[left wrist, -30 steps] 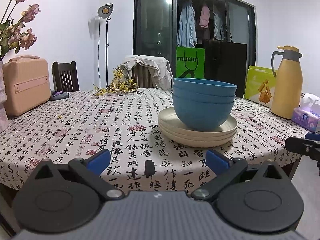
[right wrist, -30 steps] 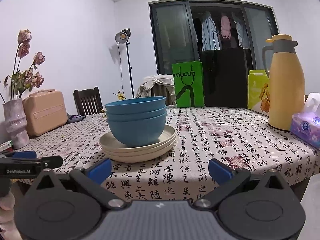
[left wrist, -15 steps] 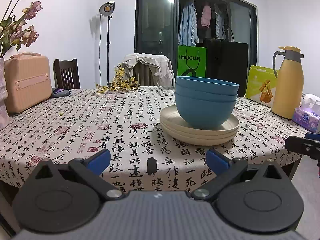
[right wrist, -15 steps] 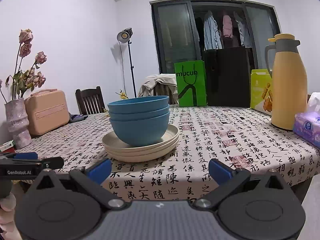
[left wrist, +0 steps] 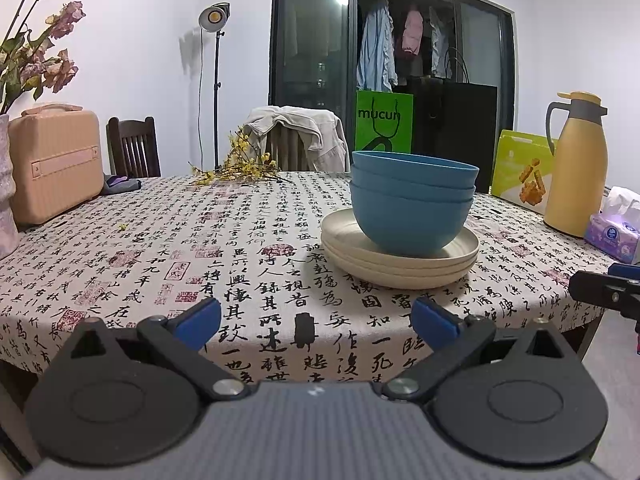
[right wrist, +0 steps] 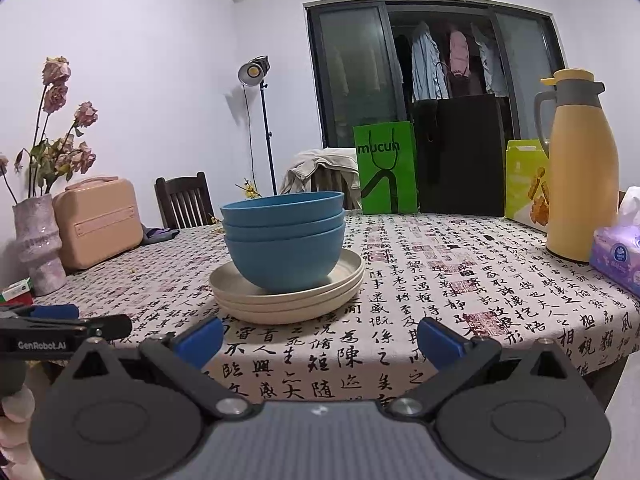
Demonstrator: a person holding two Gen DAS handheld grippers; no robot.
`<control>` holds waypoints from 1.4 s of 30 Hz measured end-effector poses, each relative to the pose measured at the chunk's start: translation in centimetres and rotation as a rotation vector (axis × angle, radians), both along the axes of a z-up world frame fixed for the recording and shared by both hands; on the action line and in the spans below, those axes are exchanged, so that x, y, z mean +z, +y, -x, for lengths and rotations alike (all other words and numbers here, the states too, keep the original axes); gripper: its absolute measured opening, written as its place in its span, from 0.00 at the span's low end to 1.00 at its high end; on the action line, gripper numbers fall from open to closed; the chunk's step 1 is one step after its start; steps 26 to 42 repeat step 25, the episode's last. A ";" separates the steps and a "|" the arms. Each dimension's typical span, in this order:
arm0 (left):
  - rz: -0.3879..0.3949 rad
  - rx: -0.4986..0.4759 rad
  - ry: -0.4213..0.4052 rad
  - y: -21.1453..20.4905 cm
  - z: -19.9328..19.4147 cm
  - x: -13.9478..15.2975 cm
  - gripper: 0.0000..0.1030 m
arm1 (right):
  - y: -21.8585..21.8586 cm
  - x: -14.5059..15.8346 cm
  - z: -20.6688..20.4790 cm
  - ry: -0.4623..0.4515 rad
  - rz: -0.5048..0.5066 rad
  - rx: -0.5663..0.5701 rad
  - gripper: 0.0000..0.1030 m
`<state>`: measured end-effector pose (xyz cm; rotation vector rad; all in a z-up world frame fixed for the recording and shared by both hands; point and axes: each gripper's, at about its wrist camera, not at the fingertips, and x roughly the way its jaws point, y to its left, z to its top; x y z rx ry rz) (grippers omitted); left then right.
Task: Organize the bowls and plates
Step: 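Move both open tools back away from the bowls on the plates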
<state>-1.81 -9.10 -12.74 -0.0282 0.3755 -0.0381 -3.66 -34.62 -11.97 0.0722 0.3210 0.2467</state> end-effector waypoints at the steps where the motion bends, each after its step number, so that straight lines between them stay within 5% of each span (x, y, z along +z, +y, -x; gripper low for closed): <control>1: -0.001 -0.002 0.001 0.0 0.0 0.0 1.00 | 0.0 0.0 0.0 0.000 0.000 0.000 1.00; 42: 0.024 -0.011 0.001 0.5 0.1 0.0 1.00 | 0.5 -0.1 0.1 0.004 -0.005 0.010 1.00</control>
